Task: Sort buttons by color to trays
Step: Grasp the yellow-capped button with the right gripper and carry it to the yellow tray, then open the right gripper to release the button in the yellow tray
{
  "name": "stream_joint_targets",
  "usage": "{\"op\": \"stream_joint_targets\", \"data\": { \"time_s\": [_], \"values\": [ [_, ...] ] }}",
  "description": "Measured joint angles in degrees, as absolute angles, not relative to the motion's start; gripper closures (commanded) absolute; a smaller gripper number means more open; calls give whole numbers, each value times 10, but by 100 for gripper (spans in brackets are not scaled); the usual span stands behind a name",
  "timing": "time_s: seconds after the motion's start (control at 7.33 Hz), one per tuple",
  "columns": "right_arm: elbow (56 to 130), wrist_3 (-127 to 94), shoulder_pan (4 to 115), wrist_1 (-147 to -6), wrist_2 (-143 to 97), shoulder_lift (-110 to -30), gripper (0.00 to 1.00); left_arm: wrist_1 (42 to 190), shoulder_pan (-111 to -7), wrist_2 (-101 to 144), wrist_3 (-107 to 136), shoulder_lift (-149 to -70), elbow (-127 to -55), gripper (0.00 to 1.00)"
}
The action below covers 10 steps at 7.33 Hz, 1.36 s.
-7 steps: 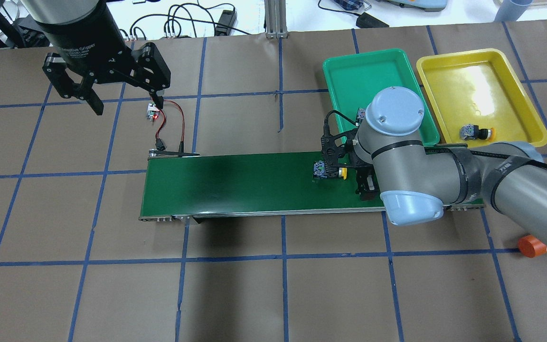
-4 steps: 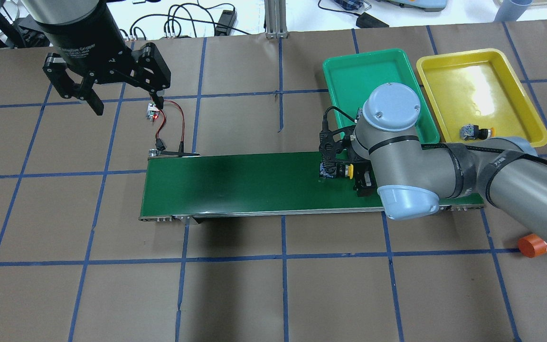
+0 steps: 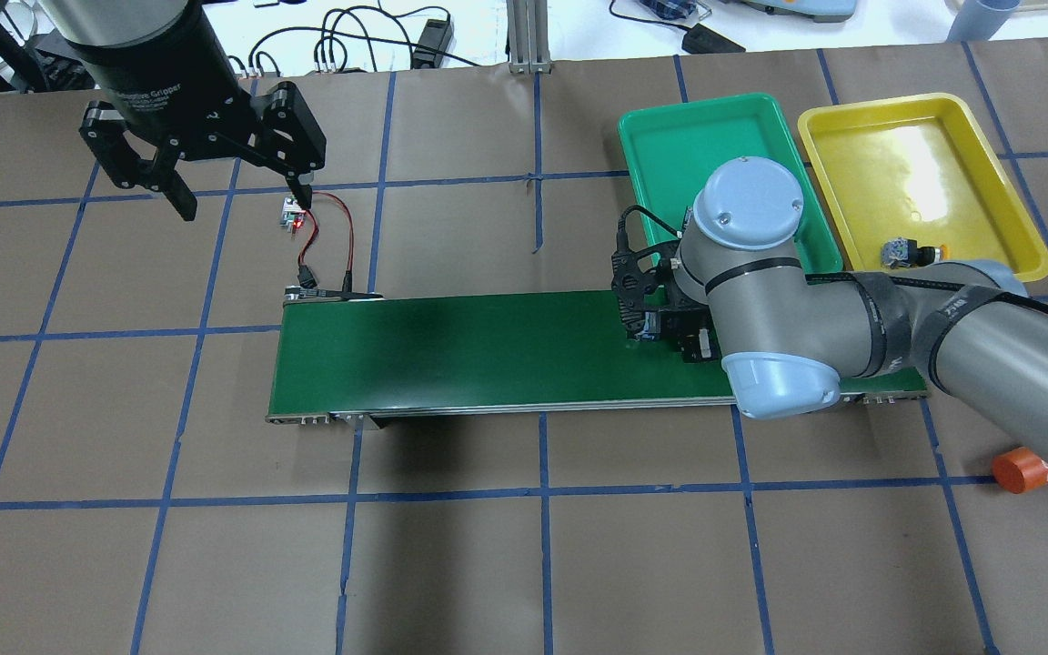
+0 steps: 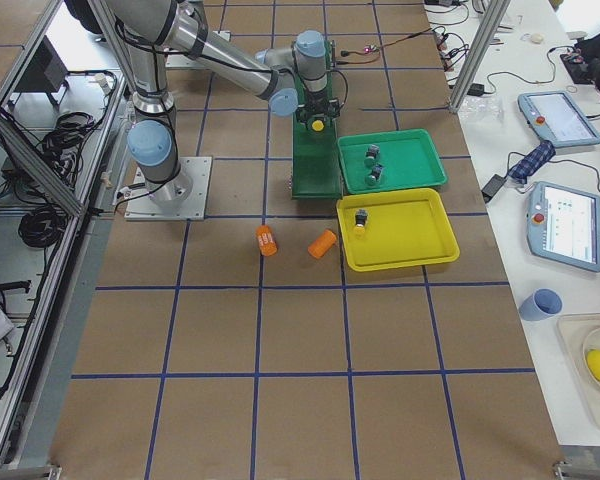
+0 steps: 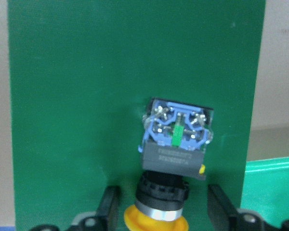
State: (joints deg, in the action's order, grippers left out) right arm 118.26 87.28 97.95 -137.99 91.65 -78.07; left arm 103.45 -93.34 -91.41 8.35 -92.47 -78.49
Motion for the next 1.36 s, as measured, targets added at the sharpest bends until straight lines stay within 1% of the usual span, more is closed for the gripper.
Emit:
{"op": "stream_joint_targets", "data": {
  "time_s": [0.27,0.41,0.68,0.95,1.09,1.23,1.36],
  "values": [
    [1170,887,976,-1378,937,-780,76,1035,-933,-915,83,-922,-785,0],
    [1143,890,968,-1369,942,-779,76,1035,-933,-915,83,-922,-785,0],
    [1063,896,925,-1329,944,-757,76,1037,-933,-914,84,-920,-785,0],
    [991,921,847,-1296,943,-711,76,1040,-933,-901,68,-914,-784,0],
    [967,973,806,-1289,936,-690,76,1039,-933,-898,47,-911,-785,0],
    [954,1048,768,-1292,923,-673,71,1040,-931,-898,36,-908,-785,0],
    [947,1100,726,-1297,896,-658,56,1042,-930,-897,33,-906,-786,0]
  ]
}}
